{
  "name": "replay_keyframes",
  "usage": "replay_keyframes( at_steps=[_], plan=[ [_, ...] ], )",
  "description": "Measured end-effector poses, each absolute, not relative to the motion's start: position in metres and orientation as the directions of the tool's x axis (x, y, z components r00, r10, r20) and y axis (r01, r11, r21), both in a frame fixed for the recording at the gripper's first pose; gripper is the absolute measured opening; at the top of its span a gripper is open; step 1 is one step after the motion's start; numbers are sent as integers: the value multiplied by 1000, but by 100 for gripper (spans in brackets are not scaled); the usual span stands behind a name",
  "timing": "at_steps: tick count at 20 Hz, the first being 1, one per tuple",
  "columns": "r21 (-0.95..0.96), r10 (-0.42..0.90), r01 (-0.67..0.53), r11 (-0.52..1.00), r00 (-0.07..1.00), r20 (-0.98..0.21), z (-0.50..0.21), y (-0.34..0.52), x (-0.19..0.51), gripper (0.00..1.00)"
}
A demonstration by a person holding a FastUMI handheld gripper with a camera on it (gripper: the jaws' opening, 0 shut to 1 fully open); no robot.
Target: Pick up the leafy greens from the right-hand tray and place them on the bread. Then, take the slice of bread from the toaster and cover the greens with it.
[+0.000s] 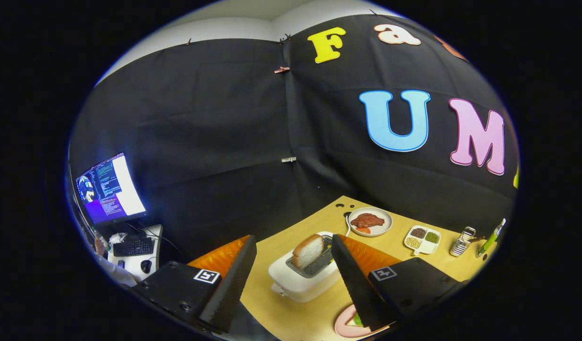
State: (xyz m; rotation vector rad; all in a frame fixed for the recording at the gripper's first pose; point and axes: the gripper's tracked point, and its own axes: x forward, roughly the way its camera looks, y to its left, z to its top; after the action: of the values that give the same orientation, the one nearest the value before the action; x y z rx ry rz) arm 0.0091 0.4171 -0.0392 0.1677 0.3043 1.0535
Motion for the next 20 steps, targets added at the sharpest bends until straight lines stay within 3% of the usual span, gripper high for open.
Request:
replay_keyframes(
  at_steps=[8,18,20],
  plan=[
    [474,815,-663,579,476,-329,-104,478,52,99],
    [479,732,-556,680,479,-484,-187,522,88,95],
    [505,727,-523,686,465,-506,-194,521,91,58]
  ],
)
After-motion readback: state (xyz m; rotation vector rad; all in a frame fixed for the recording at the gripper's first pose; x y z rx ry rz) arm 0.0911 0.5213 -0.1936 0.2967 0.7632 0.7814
